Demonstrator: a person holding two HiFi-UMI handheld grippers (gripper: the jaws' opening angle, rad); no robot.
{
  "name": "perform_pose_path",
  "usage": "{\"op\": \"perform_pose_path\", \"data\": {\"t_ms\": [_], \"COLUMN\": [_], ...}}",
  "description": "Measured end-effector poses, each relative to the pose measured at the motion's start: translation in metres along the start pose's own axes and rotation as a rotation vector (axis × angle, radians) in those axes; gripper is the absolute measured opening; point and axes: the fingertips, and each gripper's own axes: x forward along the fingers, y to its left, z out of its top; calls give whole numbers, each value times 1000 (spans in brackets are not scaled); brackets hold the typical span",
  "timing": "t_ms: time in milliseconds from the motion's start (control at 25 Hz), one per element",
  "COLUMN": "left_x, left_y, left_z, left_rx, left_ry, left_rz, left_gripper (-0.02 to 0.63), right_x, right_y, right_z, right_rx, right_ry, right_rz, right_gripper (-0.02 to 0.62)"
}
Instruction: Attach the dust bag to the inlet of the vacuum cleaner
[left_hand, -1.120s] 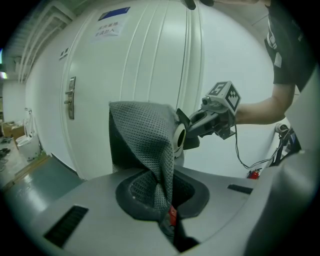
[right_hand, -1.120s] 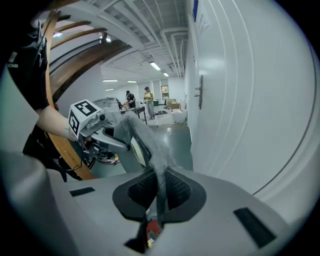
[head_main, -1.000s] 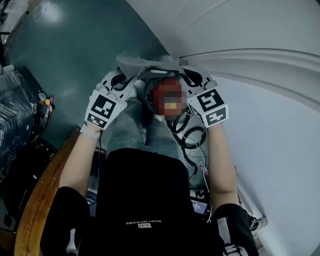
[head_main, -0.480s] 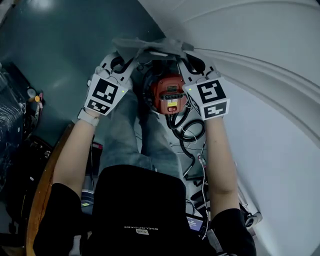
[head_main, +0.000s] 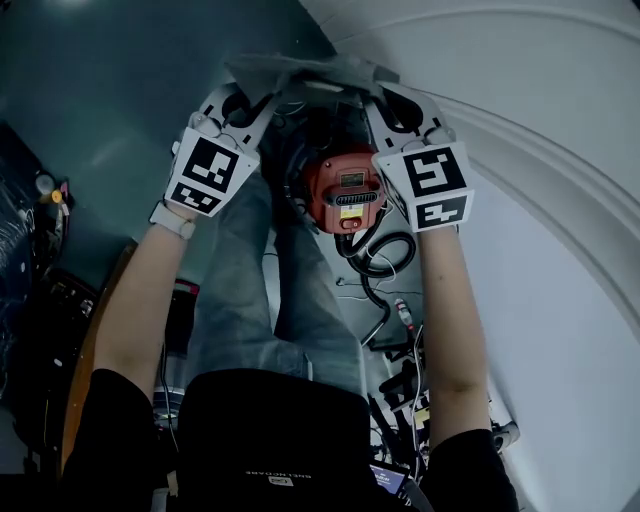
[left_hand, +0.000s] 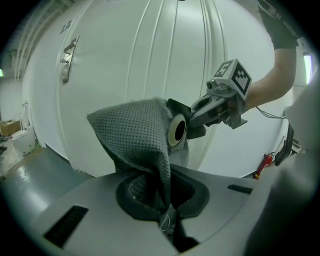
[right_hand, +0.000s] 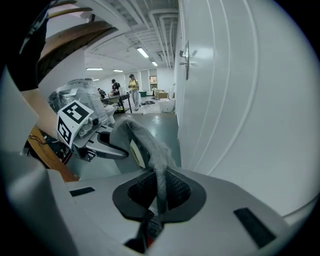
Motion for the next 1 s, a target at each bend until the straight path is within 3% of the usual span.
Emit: {"op": "perform_pose_path", "data": {"t_ms": [1000], "left_x": [154], "left_y": [0], "left_z": [-196], "left_rx": [40], "left_ry": [107], "left_rz": [-71], "left_gripper": [20], "right_x": [171], "right_y": [-30], "right_z": [-183], "right_rx": [16], "right_ry": [28], "right_rz": [-29], "right_gripper": [34]}}
